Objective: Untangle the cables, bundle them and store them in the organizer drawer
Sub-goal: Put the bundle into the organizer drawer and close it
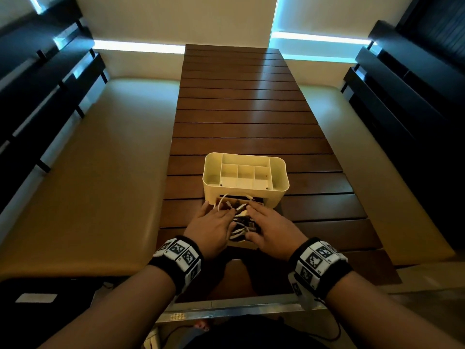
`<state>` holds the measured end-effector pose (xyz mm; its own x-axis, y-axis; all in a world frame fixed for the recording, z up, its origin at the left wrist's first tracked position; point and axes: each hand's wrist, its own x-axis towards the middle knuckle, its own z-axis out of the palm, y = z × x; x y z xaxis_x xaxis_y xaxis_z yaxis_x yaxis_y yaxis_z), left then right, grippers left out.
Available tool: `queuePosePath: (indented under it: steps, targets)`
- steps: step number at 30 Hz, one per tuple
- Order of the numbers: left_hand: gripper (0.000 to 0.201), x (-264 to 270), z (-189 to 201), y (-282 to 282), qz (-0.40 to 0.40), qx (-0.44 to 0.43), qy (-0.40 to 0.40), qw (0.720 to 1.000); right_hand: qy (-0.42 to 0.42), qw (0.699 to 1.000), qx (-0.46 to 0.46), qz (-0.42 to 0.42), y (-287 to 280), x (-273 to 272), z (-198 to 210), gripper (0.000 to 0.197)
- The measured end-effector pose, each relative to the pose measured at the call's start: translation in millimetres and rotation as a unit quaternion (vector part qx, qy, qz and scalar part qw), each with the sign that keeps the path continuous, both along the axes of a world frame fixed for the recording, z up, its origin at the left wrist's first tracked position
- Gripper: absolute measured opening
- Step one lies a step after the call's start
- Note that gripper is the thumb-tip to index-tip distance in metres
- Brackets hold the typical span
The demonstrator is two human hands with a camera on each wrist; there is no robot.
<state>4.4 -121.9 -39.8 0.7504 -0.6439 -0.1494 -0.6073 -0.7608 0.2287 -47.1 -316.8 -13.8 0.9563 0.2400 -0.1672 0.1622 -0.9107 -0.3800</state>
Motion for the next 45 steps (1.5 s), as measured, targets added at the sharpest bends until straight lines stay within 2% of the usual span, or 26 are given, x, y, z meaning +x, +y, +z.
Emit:
queuePosePath:
  steps: [3,8,10,12,14,18,21,23,27,29,32,34,37,39,41,45]
  targets:
    - [0.048,-3,4,-5,0.017,0.017,-0.012,1.0,-0.087,0.996,0.001,0.028,4,-13,-10,0.052]
    - [0.044,-6,3,-6,0.029,0.036,-0.069,0.997,-0.073,0.997,-0.02,0.013,11,-12,-26,0.043]
    - [0.049,-2,5,-4,0.012,0.041,-0.063,0.997,-0.07,0.996,-0.041,0.03,9,-9,-26,0.047]
    - [0.064,1,5,1,-0.016,0.043,-0.048,0.998,-0.076,0.995,-0.046,0.043,10,-6,-25,0.047]
    - [0.076,3,3,6,-0.053,0.043,-0.044,0.997,-0.069,0.995,-0.058,0.043,11,-4,-23,0.04]
    - [0.079,9,4,8,-0.103,0.076,-0.048,0.991,-0.096,0.991,-0.07,0.062,8,-3,-29,0.034]
    - [0.069,12,8,3,-0.095,0.093,-0.019,0.991,-0.108,0.99,-0.069,0.06,7,-7,-36,0.035]
    - [0.066,15,7,-3,-0.076,0.117,0.011,0.99,-0.091,0.991,-0.08,0.06,8,-9,-37,0.043]
    - [0.067,26,4,-18,-0.037,0.15,0.061,0.986,-0.003,0.994,-0.099,0.051,15,-19,-28,0.06]
    - [0.066,26,3,-23,-0.031,0.157,0.06,0.985,0.03,0.988,-0.134,0.068,15,-23,-20,0.065]
    - [0.062,25,6,-21,-0.033,0.144,0.056,0.987,0.003,0.99,-0.125,0.063,12,-17,-8,0.069]
    - [0.06,26,5,-20,-0.037,0.134,0.054,0.989,-0.022,0.992,-0.114,0.045,10,-10,-6,0.061]
    - [0.06,24,4,-16,-0.048,0.116,0.038,0.991,0.006,0.989,-0.14,0.046,12,4,-11,0.068]
    - [0.059,24,-1,-11,-0.057,0.094,0.015,0.994,0.031,0.987,-0.151,0.046,10,11,-15,0.066]
    - [0.063,23,-6,-4,-0.066,0.069,-0.015,0.995,0.031,0.988,-0.144,0.047,8,14,-19,0.062]
    - [0.075,19,-2,14,-0.08,0.008,-0.013,0.997,0.022,0.989,-0.136,0.053,6,13,-25,0.062]
